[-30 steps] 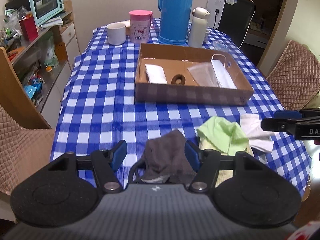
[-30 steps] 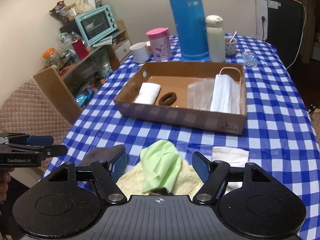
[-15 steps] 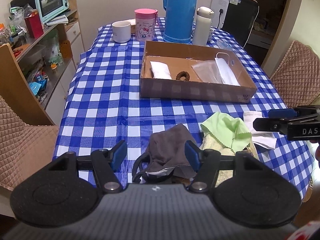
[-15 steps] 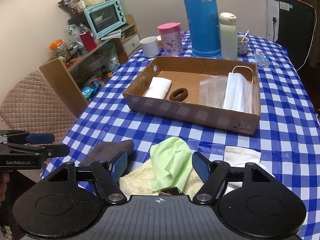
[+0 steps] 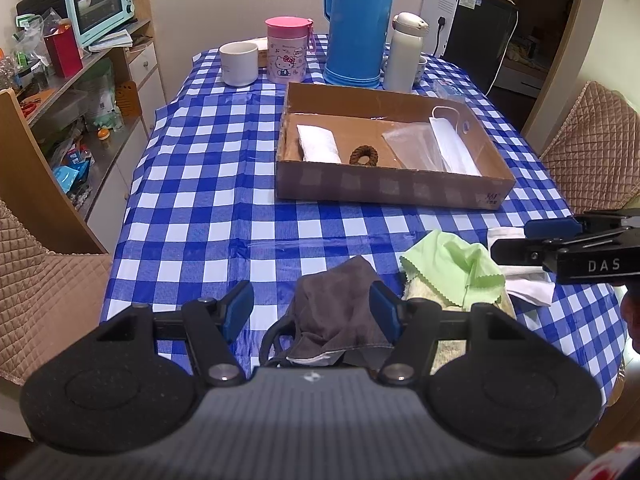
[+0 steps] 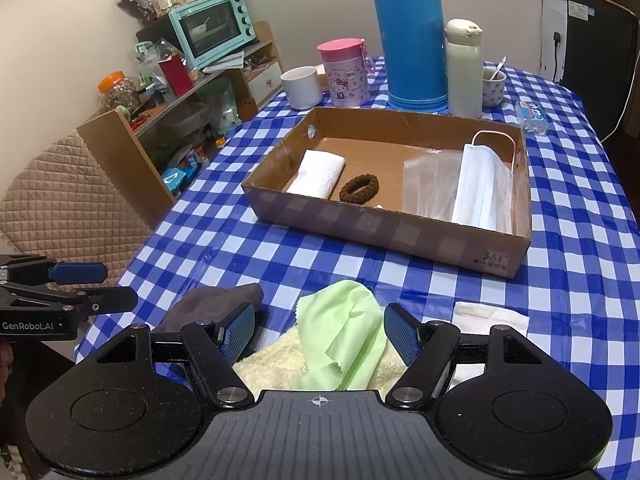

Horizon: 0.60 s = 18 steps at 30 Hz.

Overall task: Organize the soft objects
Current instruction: 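Approach the dark grey cloth with the left gripper and the green cloth with the right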

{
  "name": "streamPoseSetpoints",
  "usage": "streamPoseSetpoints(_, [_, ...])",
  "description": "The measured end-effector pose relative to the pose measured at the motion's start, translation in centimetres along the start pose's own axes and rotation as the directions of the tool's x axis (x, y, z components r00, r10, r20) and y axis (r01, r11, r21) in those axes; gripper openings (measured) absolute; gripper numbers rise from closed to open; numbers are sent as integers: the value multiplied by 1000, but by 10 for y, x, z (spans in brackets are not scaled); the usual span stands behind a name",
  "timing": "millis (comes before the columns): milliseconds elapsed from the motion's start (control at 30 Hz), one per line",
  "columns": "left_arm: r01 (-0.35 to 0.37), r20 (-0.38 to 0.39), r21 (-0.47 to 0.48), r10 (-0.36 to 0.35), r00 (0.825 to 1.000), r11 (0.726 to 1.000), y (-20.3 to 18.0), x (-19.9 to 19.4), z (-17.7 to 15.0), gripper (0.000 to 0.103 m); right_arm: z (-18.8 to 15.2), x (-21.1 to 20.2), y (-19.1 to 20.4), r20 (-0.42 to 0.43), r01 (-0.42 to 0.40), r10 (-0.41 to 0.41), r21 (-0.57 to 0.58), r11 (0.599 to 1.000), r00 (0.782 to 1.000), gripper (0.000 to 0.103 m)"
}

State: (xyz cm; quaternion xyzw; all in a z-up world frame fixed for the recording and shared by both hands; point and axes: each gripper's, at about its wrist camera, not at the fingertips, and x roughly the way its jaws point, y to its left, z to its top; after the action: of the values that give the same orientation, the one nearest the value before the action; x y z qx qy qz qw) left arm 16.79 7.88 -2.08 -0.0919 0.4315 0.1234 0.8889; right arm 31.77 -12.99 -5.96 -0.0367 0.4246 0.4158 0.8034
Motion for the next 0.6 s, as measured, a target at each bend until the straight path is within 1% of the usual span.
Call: streamPoseSetpoints(600, [9, -15, 4, -9, 1000, 1000, -2, 17, 7, 62, 6, 10, -11, -10, 6, -6, 8, 1000, 1000, 72])
